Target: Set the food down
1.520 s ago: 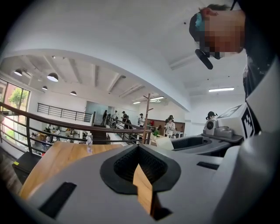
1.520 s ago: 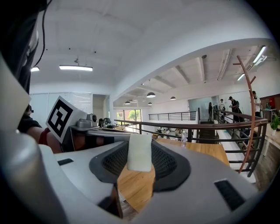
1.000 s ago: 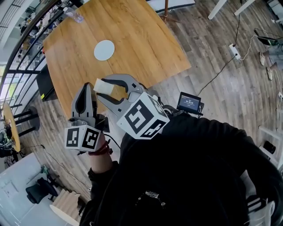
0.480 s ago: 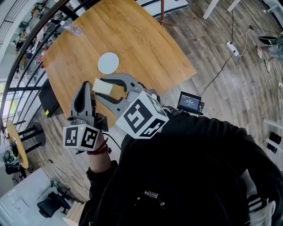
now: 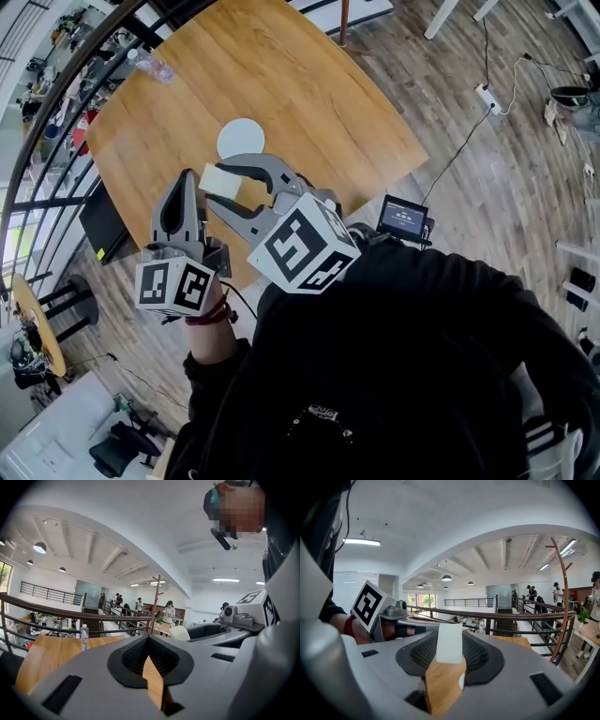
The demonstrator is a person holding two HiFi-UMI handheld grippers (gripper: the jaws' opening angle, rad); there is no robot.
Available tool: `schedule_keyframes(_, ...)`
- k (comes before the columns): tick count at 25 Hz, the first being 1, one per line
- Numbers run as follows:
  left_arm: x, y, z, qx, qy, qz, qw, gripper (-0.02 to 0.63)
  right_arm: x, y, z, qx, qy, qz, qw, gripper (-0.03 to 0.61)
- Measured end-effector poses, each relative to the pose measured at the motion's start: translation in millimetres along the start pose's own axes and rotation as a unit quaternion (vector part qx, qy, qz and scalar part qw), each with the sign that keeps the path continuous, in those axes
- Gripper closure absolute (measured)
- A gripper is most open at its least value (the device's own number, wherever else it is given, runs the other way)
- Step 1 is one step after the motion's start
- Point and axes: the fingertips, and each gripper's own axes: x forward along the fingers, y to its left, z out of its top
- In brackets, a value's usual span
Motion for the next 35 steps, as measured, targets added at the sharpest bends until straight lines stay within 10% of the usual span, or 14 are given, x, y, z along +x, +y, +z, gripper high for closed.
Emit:
schedule_keyframes(18, -6.1, 44.2, -30.3, -0.048, 0.014, -0.027, 0.9984, 0.617, 44.2, 14.6, -5.4, -0.022, 0.033, -0.02, 0.999, 0.405)
schedule_keyframes(35, -1.3, 74.5, -24.1, -0.057, 0.019, 0.036, 0.9975, 0.617, 77.6, 0.2, 1.6, -0.012, 0.038, 0.035, 0.999, 0.405)
